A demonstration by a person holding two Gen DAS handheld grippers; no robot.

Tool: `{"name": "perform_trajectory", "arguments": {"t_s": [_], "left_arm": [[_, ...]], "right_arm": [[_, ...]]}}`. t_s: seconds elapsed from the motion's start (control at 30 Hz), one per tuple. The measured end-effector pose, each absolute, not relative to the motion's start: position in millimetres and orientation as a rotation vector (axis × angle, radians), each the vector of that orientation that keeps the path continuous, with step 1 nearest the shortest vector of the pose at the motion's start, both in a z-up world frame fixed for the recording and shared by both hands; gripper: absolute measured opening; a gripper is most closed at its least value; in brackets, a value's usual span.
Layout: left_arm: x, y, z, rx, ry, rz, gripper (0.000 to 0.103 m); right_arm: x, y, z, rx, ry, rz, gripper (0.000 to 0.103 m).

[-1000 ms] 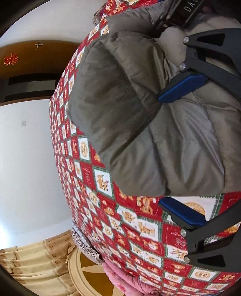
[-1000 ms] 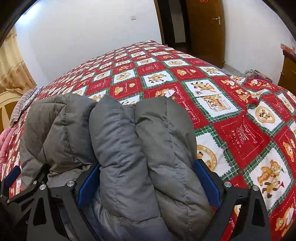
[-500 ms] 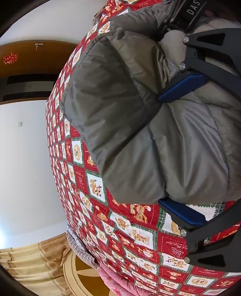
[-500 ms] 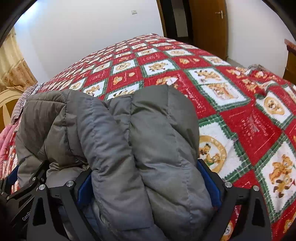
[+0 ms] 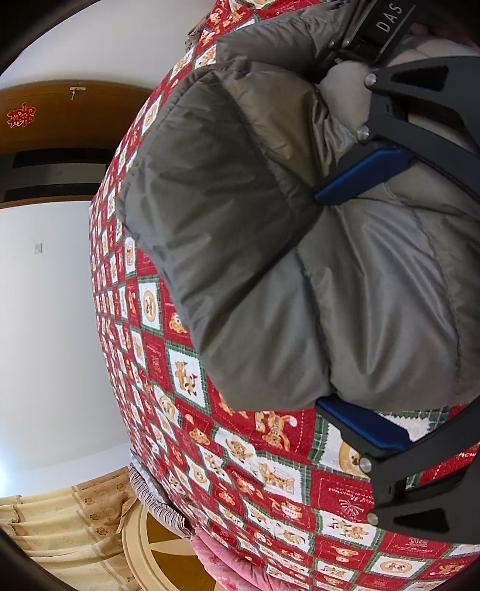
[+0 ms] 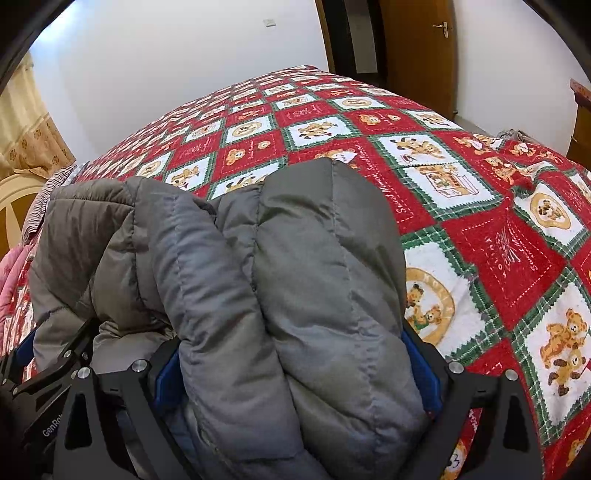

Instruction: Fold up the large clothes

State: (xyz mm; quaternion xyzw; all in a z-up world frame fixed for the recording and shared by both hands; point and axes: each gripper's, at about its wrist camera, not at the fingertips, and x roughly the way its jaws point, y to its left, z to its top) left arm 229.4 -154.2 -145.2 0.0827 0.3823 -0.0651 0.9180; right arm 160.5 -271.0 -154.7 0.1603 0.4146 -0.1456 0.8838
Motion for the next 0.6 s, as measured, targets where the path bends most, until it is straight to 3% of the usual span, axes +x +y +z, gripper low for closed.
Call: {"name": "perform_trajectory", "arguments": {"t_s": [0.6], "left_arm": [[231.3,-153.6,-146.7,0.166,0.789,-0.139,0.103]], "right_arm": [[161.1,-271.1,-155.1,0.332,0.865,-0.305,0.097]]}}
